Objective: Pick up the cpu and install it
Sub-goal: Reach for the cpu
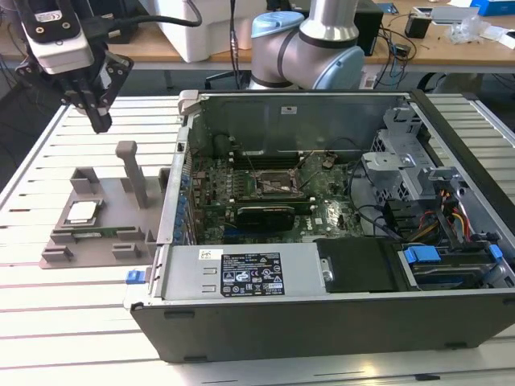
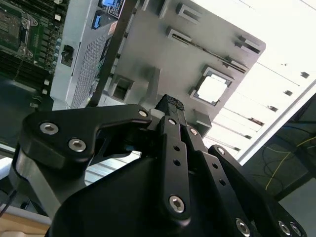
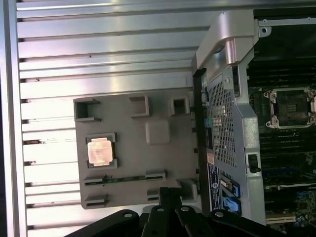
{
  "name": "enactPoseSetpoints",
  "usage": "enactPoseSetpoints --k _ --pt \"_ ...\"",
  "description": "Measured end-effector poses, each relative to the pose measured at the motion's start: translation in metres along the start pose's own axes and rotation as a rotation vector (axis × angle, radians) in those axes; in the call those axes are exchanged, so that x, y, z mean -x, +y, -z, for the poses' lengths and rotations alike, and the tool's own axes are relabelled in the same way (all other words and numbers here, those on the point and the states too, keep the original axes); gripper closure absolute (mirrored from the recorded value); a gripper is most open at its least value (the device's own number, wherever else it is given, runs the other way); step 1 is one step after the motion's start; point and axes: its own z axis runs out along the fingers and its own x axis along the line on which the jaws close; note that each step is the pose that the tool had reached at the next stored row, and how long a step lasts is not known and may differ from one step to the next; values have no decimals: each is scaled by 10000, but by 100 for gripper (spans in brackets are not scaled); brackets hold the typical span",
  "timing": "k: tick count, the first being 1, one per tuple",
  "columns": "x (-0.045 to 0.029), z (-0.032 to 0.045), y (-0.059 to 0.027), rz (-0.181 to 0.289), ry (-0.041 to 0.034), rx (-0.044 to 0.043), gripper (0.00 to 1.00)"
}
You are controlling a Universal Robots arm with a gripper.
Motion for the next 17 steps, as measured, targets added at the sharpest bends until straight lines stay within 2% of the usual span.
enactPoseSetpoints --k 7,17 --pt "-173 4 -13 0 0 0 89" --pt "-342 7 -26 2 0 0 89"
